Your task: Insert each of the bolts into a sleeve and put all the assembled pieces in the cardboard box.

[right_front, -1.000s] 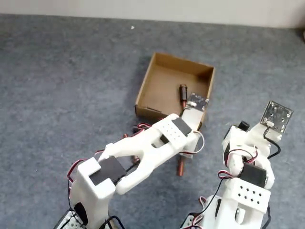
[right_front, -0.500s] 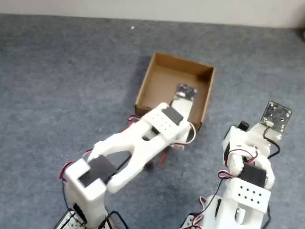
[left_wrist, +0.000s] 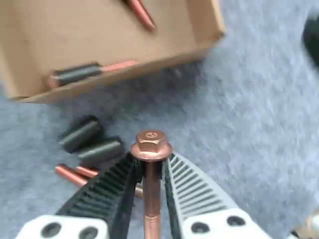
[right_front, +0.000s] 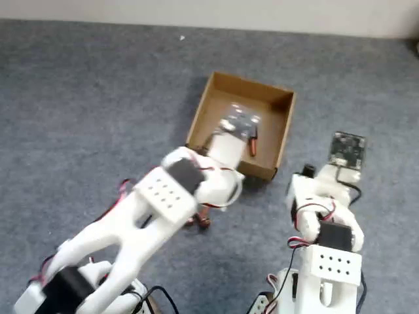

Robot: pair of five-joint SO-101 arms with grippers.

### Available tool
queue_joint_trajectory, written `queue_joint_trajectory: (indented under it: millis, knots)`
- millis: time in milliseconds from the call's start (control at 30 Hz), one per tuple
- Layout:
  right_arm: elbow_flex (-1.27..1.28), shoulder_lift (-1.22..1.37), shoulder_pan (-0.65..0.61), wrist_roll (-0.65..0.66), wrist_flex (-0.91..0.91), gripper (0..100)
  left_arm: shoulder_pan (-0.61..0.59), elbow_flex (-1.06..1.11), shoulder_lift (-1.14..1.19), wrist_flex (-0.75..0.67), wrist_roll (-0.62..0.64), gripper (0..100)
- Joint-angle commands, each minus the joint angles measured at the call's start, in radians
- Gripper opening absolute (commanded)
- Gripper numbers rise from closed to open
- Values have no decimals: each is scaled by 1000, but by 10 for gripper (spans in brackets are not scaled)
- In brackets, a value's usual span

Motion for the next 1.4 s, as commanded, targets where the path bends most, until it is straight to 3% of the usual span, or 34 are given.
queue_joint_trajectory:
  millis: [0, 267, 533, 800, 900, 1100, 1367]
  knots:
    - [-22, -27, -93, 17, 4, 6, -111, 119, -251, -132, -23, 5]
    - [-22, -28, -315, 51, 33, 6, -232, 380, -670, -344, -23, 5]
    - [-65, -28, -466, 52, -13, 6, -303, 415, -934, -390, -17, 5]
    - [-82, -45, -604, 55, -162, 6, -298, 415, -1010, -482, -14, 5]
    - [-64, -148, -625, 58, -211, 6, -302, 415, -1010, -500, 44, 5]
    - [111, -427, -647, 121, -246, 5, -275, 420, -1010, -502, 100, 5]
    - [357, -631, -722, 216, -374, 5, -147, 421, -998, -502, 98, 5]
